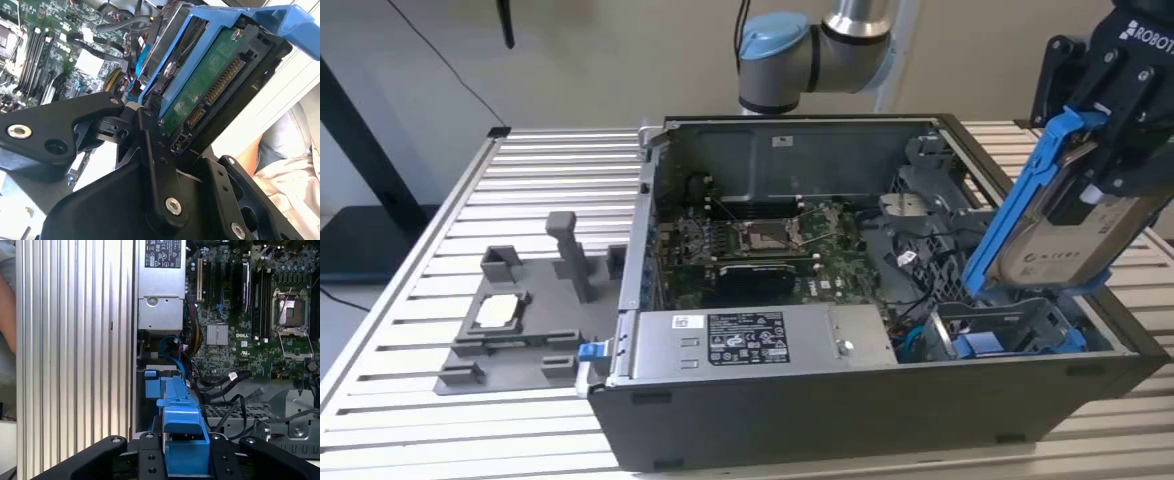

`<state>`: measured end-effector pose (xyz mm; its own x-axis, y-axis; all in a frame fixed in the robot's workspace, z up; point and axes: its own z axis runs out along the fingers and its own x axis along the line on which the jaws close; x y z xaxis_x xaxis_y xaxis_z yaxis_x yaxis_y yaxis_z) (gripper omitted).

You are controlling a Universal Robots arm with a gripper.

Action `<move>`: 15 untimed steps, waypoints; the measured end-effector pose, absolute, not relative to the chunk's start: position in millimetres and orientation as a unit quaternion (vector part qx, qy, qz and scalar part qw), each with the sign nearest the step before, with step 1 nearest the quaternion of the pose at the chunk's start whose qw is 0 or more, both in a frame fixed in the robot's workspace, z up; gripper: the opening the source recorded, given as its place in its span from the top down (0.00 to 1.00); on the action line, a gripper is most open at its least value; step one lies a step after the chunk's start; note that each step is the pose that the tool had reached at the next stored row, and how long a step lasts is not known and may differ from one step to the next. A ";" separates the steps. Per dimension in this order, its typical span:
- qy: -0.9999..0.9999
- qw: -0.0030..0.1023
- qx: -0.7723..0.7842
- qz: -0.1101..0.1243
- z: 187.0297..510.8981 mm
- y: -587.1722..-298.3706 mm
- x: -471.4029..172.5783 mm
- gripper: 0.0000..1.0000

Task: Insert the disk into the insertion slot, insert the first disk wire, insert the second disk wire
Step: 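Insert the disk into the insertion slot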

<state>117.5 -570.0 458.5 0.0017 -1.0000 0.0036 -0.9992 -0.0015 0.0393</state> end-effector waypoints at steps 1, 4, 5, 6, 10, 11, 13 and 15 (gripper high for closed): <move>-0.706 0.015 0.708 -0.013 457.4 -570.0 117.5 0.67; -0.705 0.015 0.709 -0.013 454.3 -570.0 117.5 0.67; -0.705 0.015 0.709 -0.013 453.4 -570.0 117.5 0.67; -0.705 0.015 0.709 -0.013 452.3 -570.0 117.5 0.67; -0.704 0.015 0.710 -0.013 447.9 -570.0 117.4 0.67; -0.703 0.015 0.710 -0.013 446.7 -570.0 117.4 0.67; -0.703 0.015 0.711 -0.013 444.5 -570.0 117.2 0.67; -0.702 0.015 0.712 -0.012 442.7 -570.0 116.8 0.67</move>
<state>116.8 -570.0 442.7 0.0132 -0.9999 0.0037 -0.9991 -0.0130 0.0393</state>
